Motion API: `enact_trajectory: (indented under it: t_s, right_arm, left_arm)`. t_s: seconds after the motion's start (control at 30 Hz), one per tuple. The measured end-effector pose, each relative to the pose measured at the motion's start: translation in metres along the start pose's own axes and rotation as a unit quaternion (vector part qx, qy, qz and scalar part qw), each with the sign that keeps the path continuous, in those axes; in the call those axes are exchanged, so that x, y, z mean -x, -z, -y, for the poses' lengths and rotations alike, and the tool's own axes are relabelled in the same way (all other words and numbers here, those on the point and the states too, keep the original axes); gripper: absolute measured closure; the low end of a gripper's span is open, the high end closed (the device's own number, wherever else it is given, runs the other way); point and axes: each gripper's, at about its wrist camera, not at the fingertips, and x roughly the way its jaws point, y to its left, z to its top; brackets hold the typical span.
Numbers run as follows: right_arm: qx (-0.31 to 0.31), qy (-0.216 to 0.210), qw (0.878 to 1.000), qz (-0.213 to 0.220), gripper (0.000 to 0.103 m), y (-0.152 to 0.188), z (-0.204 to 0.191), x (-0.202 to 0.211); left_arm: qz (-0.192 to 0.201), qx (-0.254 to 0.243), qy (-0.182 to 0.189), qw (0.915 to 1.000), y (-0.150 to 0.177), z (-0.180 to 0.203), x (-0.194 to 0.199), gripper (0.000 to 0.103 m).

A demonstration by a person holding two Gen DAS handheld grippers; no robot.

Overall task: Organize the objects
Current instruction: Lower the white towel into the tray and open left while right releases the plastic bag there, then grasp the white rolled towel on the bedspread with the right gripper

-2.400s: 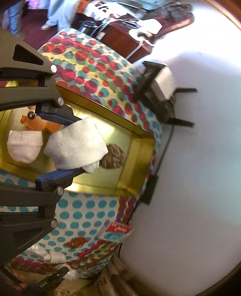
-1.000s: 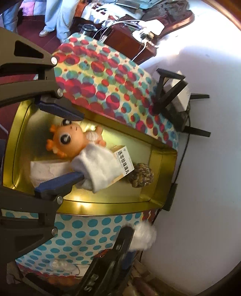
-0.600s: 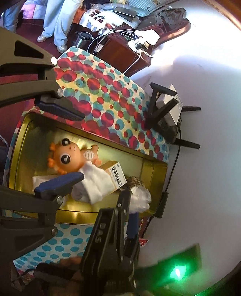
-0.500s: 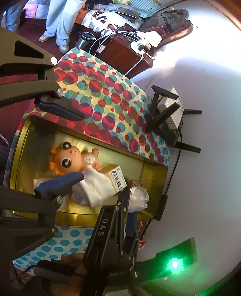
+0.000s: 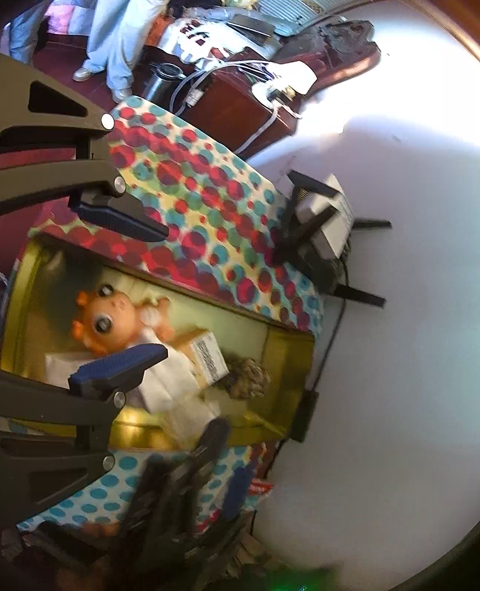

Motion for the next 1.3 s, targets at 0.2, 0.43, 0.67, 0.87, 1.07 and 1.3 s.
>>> enact_trajectory:
  t_s: [0.2, 0.43, 0.67, 0.87, 1.07, 1.3]
  right_arm:
    - [-0.033, 0.065, 0.997, 0.012, 0.031, 0.045, 0.044, 0.059]
    - [-0.138, 0.162, 0.977, -0.015, 0.03, 0.113, 0.115, 0.118]
    - [-0.206, 0.209, 0.955, -0.042, 0.03, 0.162, 0.164, 0.132]
    - [-0.219, 0.212, 0.951, -0.055, 0.03, 0.173, 0.178, 0.118]
    - [-0.214, 0.201, 0.953, -0.078, 0.039, 0.176, 0.186, 0.097]
    - [-0.219, 0.189, 0.953, -0.089, 0.061, 0.18, 0.193, 0.088]
  left_arm:
    - [0.016, -0.056, 0.039, 0.9976, -0.017, 0.046, -0.001, 0.044]
    - [-0.001, -0.126, 0.103, 0.9867, -0.015, 0.115, -0.006, 0.044]
    - [-0.004, -0.192, 0.133, 0.9722, 0.0, 0.169, 0.001, 0.044]
    - [-0.036, -0.219, 0.154, 0.9628, 0.014, 0.193, 0.0, 0.044]
    - [-0.035, -0.231, 0.141, 0.9619, 0.023, 0.2, 0.005, 0.044]
    - [-0.045, -0.239, 0.141, 0.9597, 0.028, 0.207, 0.002, 0.044]
